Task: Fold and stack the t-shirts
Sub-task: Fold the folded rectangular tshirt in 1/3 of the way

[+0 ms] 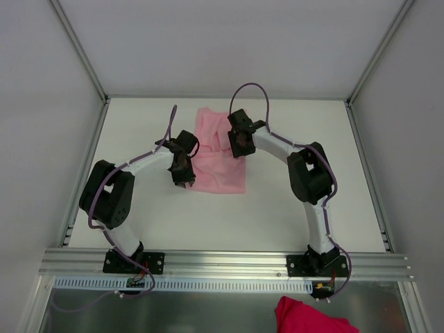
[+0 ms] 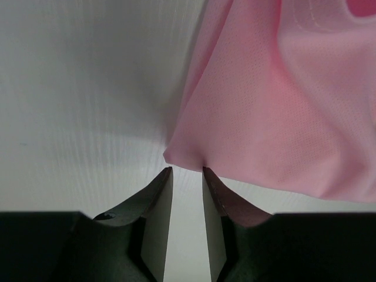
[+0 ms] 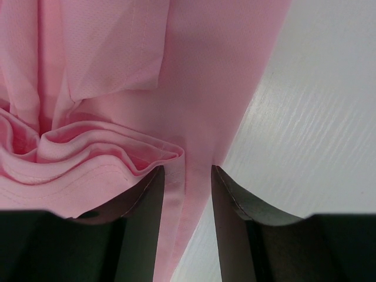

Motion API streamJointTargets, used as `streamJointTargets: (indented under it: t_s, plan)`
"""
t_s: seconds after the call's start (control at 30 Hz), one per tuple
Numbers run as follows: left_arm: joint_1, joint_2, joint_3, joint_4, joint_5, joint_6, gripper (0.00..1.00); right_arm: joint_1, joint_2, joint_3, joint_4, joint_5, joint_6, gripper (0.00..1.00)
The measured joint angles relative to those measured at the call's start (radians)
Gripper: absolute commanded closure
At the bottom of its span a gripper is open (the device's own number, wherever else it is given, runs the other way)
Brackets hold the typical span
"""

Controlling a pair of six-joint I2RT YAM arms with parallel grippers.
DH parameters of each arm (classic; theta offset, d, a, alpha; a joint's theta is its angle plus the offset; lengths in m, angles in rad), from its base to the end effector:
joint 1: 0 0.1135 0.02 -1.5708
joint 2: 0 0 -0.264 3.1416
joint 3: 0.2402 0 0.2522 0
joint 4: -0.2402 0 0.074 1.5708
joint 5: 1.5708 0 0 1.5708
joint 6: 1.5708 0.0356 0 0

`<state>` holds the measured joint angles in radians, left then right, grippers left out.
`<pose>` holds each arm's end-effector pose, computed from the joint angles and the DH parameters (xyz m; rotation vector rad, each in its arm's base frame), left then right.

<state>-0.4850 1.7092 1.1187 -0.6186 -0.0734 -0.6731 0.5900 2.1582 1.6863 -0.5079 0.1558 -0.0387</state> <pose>0.2950 -0.1525 0.1860 -0.2809 2.7787 -0.1936 0.3958 0.2583 0.1847 -0.7257 2.4267 0.0196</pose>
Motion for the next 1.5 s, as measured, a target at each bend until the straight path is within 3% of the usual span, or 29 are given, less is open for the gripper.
streamJointTargets:
  t_s: [0.07, 0.1, 0.2, 0.27, 0.4, 0.43, 0.57, 0.6, 0.73, 1.43, 1.5]
  plan:
    - [0.0, 0.0, -0.009, 0.009, 0.003, -0.001, 0.6, -0.001, 0.0, 0.007, -0.006, -0.005, 0.0, 0.59]
    - [0.0, 0.0, -0.013, 0.014, 0.004, 0.0, 0.46, -0.002, 0.0, 0.012, -0.009, -0.006, 0.0, 0.58]
    - [-0.001, 0.0, -0.021, 0.023, 0.005, -0.009, 0.37, -0.005, -0.001, 0.027, -0.014, -0.012, -0.001, 0.59]
    - [-0.005, 0.0, -0.021, 0.027, 0.005, -0.012, 0.36, -0.006, -0.003, 0.032, -0.016, -0.014, -0.004, 0.59]
    - [-0.015, 0.009, -0.021, 0.036, 0.005, -0.017, 0.56, -0.01, -0.006, 0.043, -0.027, -0.016, -0.006, 0.59]
    - [-0.02, 0.013, -0.021, 0.038, 0.005, -0.017, 0.67, -0.01, -0.009, 0.043, -0.028, -0.016, -0.006, 0.59]
    - [-0.025, 0.027, -0.021, 0.039, 0.005, -0.02, 0.92, -0.011, -0.022, 0.043, -0.029, -0.026, -0.007, 0.59]
    - [-0.027, 0.029, -0.021, 0.039, 0.005, -0.021, 0.94, -0.011, -0.024, 0.043, -0.029, -0.032, -0.007, 0.58]
    - [-0.033, 0.038, -0.021, 0.04, 0.005, -0.02, 1.0, -0.011, -0.026, 0.043, -0.029, -0.05, -0.007, 0.58]
    - [-0.046, 0.04, -0.012, 0.025, -0.016, -0.02, 1.0, -0.012, -0.025, -0.055, 0.011, -0.121, 0.006, 0.57]
    - [-0.046, 0.04, -0.011, 0.022, -0.017, -0.02, 1.0, -0.012, -0.025, -0.063, 0.012, -0.123, 0.009, 0.61]
